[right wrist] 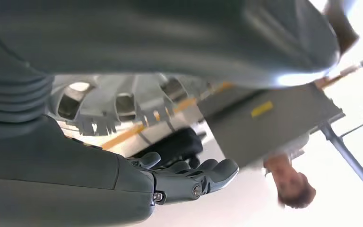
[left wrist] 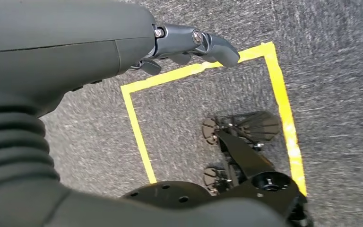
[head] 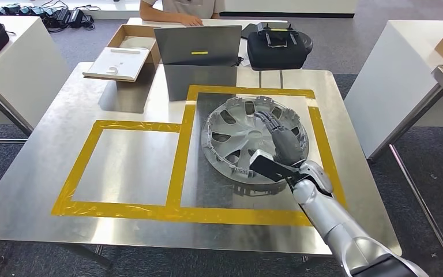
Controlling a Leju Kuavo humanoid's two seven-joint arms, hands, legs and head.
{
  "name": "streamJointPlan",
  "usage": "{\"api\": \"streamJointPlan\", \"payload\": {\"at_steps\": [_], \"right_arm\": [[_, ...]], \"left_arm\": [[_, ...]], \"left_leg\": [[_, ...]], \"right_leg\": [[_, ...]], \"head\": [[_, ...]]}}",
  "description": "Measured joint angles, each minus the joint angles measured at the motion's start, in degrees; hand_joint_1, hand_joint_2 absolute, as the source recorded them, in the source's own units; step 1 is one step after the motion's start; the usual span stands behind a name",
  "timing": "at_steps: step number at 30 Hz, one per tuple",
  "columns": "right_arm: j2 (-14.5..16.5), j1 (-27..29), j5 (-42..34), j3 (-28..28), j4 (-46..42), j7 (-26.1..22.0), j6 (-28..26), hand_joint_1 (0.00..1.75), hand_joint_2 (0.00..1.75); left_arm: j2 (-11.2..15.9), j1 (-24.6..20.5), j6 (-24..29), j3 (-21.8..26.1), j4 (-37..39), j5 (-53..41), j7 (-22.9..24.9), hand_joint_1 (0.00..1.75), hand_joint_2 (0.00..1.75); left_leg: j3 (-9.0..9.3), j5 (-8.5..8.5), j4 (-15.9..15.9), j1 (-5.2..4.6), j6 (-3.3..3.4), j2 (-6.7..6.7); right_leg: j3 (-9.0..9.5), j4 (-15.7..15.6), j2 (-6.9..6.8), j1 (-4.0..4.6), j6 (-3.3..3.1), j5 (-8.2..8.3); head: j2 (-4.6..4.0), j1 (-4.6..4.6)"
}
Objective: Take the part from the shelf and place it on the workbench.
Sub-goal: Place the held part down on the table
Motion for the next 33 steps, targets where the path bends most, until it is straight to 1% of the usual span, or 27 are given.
{"api": "streamJointPlan", "payload": {"at_steps": [4, 7, 9, 12, 16, 20, 24, 28, 29, 30, 31, 32, 33], "right_arm": [[-1.7, 8.3, -9.5, -5.7, -14.2, -3.0, -1.1, 0.0, 0.0], [-3.1, 15.0, -16.6, -9.7, -27.5, -4.2, -1.1, 0.0, 0.0], [-4.2, 19.0, -19.8, -11.5, -36.1, -4.5, -2.0, 0.0, 0.0], [-5.7, 23.8, -21.1, -12.8, -47.6, -4.6, -4.1, 0.0, 0.0], [-6.6, 29.2, -19.6, -13.1, -59.8, -4.6, -6.0, 0.0, 0.0], [-7.0, 32.9, -18.0, -12.8, -66.5, -4.5, -6.9, 0.0, 0.0], [-7.2, 35.0, -17.6, -12.6, -69.5, -4.5, -7.0, 0.0, 0.0], [-7.2, 36.1, -17.4, -12.5, -70.8, -4.5, -7.0, 0.0, 0.0], [-7.2, 36.3, -17.3, -12.5, -71.0, -4.5, -6.9, 0.0, 0.0], [-7.2, 36.5, -17.2, -12.5, -71.3, -4.5, -6.9, 0.0, 0.0], [-7.2, 36.8, -17.1, -12.6, -71.5, -4.5, -6.8, 0.0, 0.0], [-7.2, 37.1, -17.0, -12.6, -71.7, -4.5, -6.8, 0.0, 0.0], [-7.2, 37.3, -17.0, -12.6, -71.9, -4.5, -6.8, 0.0, 0.0]], "left_arm": [[-0.1, 0.0, 0.3, 0.6, 0.0, 0.5, -0.9, 0.0, 0.0], [-0.2, 0.0, 0.7, 1.1, 0.0, 0.5, -1.2, 0.0, 0.0], [-0.2, 0.0, 0.9, 1.3, 0.0, 0.6, -1.4, 0.0, 0.0], [-0.2, -0.1, 1.1, 1.5, 0.0, 0.7, -1.6, 0.0, 0.0], [-0.2, -0.2, 1.4, 1.5, -0.1, 0.7, -1.8, 0.0, 0.0], [-0.1, -0.4, 1.5, 1.7, -0.2, 0.7, -1.9, 0.0, 0.0], [-0.1, -0.6, 1.6, 1.8, -0.4, 0.6, -1.9, 0.0, 0.0], [0.0, -0.7, 1.7, 1.9, -0.5, 0.6, -1.9, 0.0, 0.0], [0.1, -0.7, 1.7, 1.9, -0.5, 0.6, -1.9, 0.0, 0.0], [0.1, -0.7, 1.7, 1.9, -0.5, 0.6, -1.9, 0.0, 0.0], [0.1, -0.7, 1.7, 1.9, -0.5, 0.6, -1.8, 0.0, 0.0], [0.0, -0.8, 1.7, 1.9, -0.5, 0.6, -1.8, 0.0, 0.0], [0.0, -0.8, 1.7, 1.9, -0.6, 0.6, -1.8, 0.0, 0.0]], "left_leg": [[-0.02, -0.07, 0.0, -0.01, 0.0, -0.04], [-0.04, -0.11, 0.0, -0.01, -0.04, -0.06], [-0.06, -0.14, 0.0, -0.01, -0.07, -0.06], [-0.05, -0.16, -0.1, -0.01, -0.11, -0.05], [-0.01, -0.18, -0.1, -0.08, -0.13, -0.05], [-0.01, -0.2, -0.1, -0.16, -0.12, -0.05], [0.0, -0.27, -0.1, -0.32, 0.0, -0.05], [0.0, -0.47, 0.0, -0.65, 0.37, -0.04], [0.01, -0.41, 0.0, -0.73, 0.53, -0.04], [0.08, -0.21, -0.2, -0.6, 0.78, 0.01], [0.17, 0.05, -0.6, -0.43, 1.06, 0.09], [0.24, 0.34, -0.9, -0.23, 1.33, 0.18], [0.28, 0.55, -1.2, -0.01, 1.54, 0.28]], "right_leg": [[0.0, 0.0, -0.05, 0.0, -0.02, -0.05], [-0.01, 0.0, -0.08, -0.01, -0.04, -0.09], [-0.03, 0.0, -0.06, -0.01, -0.04, -0.11], [-0.06, 0.0, -0.03, -0.01, -0.08, -0.13], [-0.06, 0.0, -0.04, -0.1, -0.11, -0.15], [-0.05, -0.1, -0.04, -0.19, -0.11, -0.16], [-0.04, -0.1, -0.04, -0.36, -0.02, -0.17], [-0.01, -0.2, -0.03, -0.69, 0.35, -0.2], [0.03, -0.2, -0.03, -0.76, 0.53, -0.13], [0.08, -0.2, -0.01, -0.77, 0.72, -0.17], [0.0, 0.2, -0.01, -0.75, 0.9, -0.5], [-0.46, 1.3, 0.0, -0.73, 1.08, -1.4], [-1.45, 3.6, 0.0, -0.75, 1.23, -2.95]], "head": [[0.0, 0.01], [0.0, 0.01], [0.0, 0.01], [0.0, 0.01], [0.0, 0.01], [0.0, 0.01], [0.0, 0.01], [0.0, 0.0], [0.0, 0.0], [0.0, -0.01], [0.0, 0.01], [0.0, 0.09], [0.0, 0.22]]}}
